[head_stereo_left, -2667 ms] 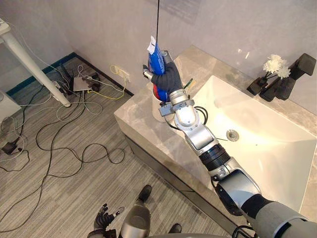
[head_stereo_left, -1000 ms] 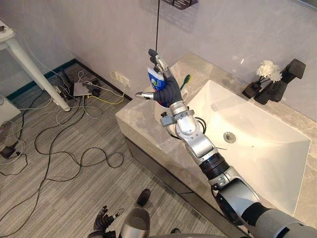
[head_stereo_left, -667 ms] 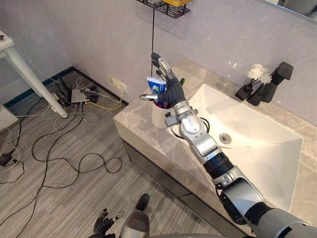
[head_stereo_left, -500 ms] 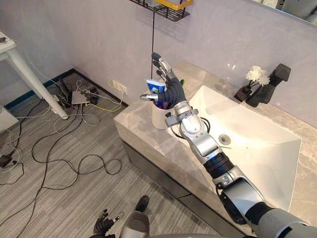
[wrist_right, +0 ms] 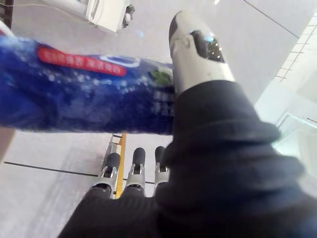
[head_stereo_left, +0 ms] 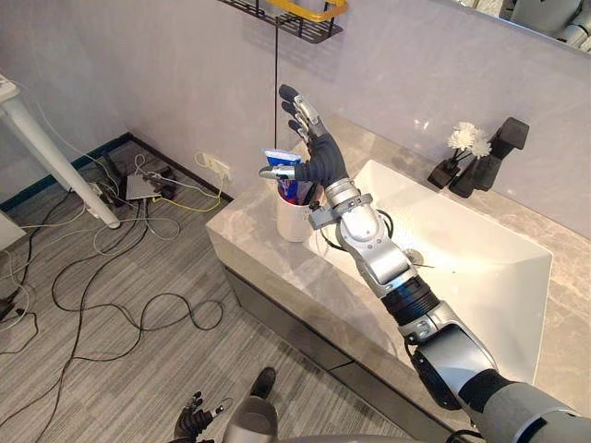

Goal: Organize washtable

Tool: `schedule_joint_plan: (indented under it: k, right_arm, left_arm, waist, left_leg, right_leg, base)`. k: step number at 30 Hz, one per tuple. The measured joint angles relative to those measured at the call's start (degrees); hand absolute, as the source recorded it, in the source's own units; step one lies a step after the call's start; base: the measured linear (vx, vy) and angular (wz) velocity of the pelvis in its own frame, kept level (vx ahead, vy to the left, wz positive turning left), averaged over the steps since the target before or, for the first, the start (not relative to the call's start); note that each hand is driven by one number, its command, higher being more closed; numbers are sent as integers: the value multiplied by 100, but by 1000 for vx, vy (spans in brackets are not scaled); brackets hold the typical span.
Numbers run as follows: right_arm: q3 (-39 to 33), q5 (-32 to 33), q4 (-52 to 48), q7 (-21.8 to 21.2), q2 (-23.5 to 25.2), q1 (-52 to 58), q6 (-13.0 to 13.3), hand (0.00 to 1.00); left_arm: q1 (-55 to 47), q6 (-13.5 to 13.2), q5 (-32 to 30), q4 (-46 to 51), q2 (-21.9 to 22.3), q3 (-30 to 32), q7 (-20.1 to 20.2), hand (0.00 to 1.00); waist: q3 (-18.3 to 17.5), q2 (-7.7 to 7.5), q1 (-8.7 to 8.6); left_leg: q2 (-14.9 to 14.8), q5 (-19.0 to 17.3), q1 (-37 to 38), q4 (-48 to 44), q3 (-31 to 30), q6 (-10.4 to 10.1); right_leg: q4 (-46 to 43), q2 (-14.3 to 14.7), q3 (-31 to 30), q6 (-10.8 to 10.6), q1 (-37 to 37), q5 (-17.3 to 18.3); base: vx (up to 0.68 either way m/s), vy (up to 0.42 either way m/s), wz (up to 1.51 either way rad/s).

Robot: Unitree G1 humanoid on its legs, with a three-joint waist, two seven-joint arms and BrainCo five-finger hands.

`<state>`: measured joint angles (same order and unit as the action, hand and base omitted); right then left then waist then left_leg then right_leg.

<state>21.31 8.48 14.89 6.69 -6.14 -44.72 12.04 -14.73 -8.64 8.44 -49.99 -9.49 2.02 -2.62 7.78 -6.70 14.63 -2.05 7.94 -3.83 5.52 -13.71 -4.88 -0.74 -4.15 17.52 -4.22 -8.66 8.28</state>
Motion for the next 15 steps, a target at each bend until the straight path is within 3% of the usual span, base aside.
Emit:
schedule_joint_plan:
  k: [6, 15]
  right_arm:
    - [19, 125, -54, -236, -262, -59, 0, 0]
    - [181, 398, -549, -478, -1200, -735, 80, 0]
  left_arm:
    - [-10, 68, 0, -24, -16, 0, 18, 0]
    - [-8, 68, -2, -83, -34, 1, 124, 0]
  waist:
    - [-8, -4, -117]
    - [-43, -14, -163]
  left_leg:
    - [-6, 0, 8, 1, 26, 0]
    - [-46, -3, 43, 2, 165, -1]
  right_leg:
    - [-1, 0, -31, 2, 5, -6]
    - [33, 9, -146, 17, 24, -54]
  base:
    - [-2, -2, -1]
    - [-6, -6, -9]
